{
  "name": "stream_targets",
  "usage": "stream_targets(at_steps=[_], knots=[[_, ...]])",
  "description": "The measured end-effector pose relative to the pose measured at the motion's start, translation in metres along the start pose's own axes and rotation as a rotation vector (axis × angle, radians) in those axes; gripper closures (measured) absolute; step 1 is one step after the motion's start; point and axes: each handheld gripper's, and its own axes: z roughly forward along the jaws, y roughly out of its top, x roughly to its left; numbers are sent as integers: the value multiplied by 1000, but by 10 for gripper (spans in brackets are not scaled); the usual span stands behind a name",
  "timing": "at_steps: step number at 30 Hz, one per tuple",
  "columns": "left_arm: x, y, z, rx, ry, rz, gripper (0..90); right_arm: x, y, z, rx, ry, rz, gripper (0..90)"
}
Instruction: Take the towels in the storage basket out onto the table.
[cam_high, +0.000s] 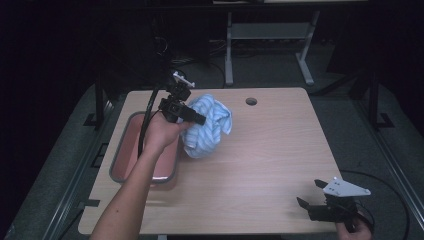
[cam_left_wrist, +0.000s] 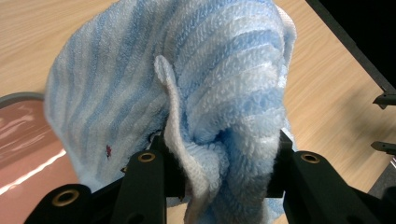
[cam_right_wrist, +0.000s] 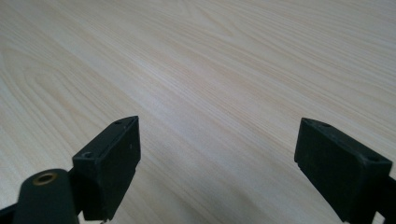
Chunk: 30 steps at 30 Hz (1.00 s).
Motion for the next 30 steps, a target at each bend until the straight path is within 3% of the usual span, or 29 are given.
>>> stream_targets(at_steps=[30], knots=[[-20,15,67,57,-54,24,616,0,0,2,-2,14,-2,138]])
